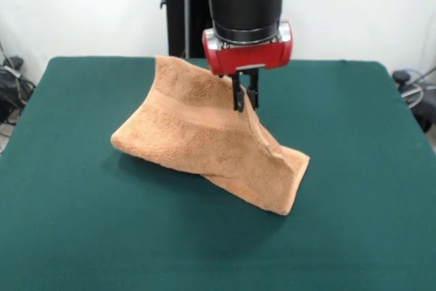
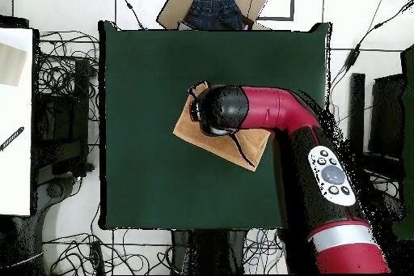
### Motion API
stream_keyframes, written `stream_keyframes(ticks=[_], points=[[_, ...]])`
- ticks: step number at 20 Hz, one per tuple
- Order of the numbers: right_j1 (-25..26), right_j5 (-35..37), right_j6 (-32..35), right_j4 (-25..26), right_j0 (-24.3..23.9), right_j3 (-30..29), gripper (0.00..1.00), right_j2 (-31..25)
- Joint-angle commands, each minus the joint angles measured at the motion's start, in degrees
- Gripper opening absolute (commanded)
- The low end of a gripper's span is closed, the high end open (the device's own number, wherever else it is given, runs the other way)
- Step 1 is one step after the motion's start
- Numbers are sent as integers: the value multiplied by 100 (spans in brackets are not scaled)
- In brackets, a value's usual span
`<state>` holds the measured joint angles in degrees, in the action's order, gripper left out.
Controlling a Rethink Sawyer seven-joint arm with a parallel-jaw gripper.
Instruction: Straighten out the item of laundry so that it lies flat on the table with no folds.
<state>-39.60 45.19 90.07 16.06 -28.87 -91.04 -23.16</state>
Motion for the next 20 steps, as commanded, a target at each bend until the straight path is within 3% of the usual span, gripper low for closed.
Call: stream_keyframes(ticks=[1,16,17,20], points=[[-19,1077,-580,-104,193,707,0,-552],[408,1469,-809,-70,57,1242,0,-905],[447,1565,-826,-78,47,1281,100,-929],[495,1707,-919,-122,5,1293,100,-1002]])
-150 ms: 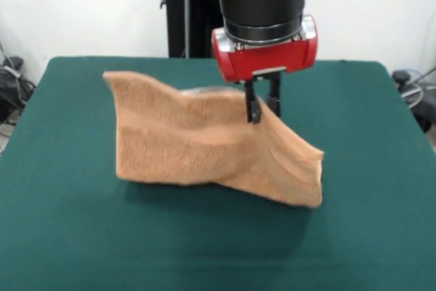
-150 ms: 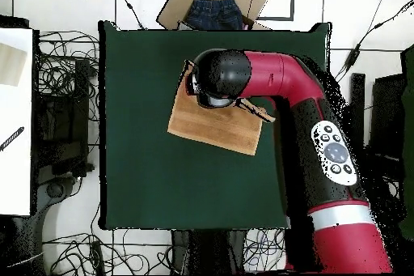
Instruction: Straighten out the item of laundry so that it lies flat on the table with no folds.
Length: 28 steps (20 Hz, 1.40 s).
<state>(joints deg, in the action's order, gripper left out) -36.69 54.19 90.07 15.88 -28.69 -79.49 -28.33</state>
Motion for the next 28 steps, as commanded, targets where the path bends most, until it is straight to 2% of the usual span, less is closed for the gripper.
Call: stream_keyframes(ticks=[1,17,21,23,28], points=[[220,855,-950,-117,-27,141,100,-510],[138,1113,-787,-131,-64,193,100,-676],[-173,925,-551,-156,-115,-226,100,-599],[-333,418,-512,-113,-274,-633,100,-593],[-237,-86,-504,-69,-540,-932,100,-630]])
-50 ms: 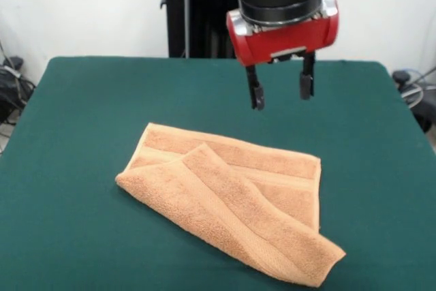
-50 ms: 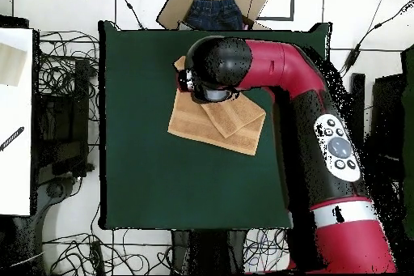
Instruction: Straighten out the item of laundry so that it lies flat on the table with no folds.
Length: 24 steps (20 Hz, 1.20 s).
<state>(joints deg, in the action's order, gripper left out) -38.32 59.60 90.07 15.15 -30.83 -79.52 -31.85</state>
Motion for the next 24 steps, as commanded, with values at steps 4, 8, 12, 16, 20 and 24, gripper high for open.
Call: stream_keyframes(ticks=[4,8,12,16,20,24], points=[[42,-863,-495,-24,-502,-1094,100,-376],[94,-1196,-474,76,-565,-1240,100,-428],[-167,-1553,-226,399,-387,-1436,100,-217],[-430,-1882,201,516,-190,-1777,100,-14],[-854,-2266,1083,808,386,-2162,100,606],[-1338,-2605,2287,923,1235,-2600,100,1526]])
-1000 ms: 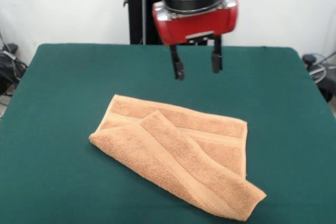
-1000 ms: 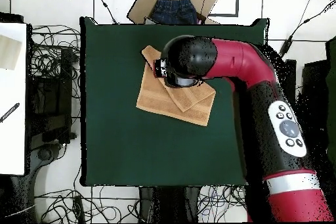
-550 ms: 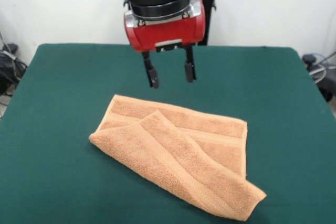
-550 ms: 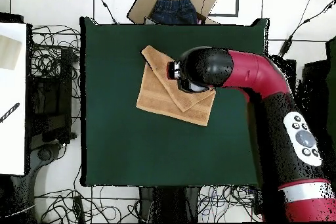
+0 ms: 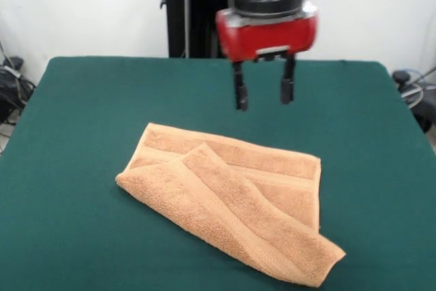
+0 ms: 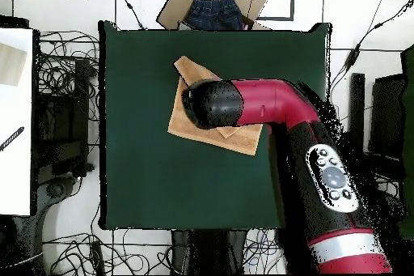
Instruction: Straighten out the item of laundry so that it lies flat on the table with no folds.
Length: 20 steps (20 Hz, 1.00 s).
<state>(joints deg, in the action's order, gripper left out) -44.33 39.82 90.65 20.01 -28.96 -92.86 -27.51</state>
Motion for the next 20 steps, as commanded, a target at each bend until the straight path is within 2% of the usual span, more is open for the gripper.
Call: stream_keyframes(ticks=[1,5,7,9,16,20], points=[[-805,-635,2309,321,1131,-1363,100,1194],[-903,-858,2316,-119,1212,-1685,100,1417],[-806,-995,2791,-376,1309,-1835,100,1757],[-699,-1428,3216,-339,1558,-1867,100,2211],[-520,-1959,2599,-837,1043,-2345,100,1777],[-322,-2262,2333,-904,711,-2578,100,1457]])
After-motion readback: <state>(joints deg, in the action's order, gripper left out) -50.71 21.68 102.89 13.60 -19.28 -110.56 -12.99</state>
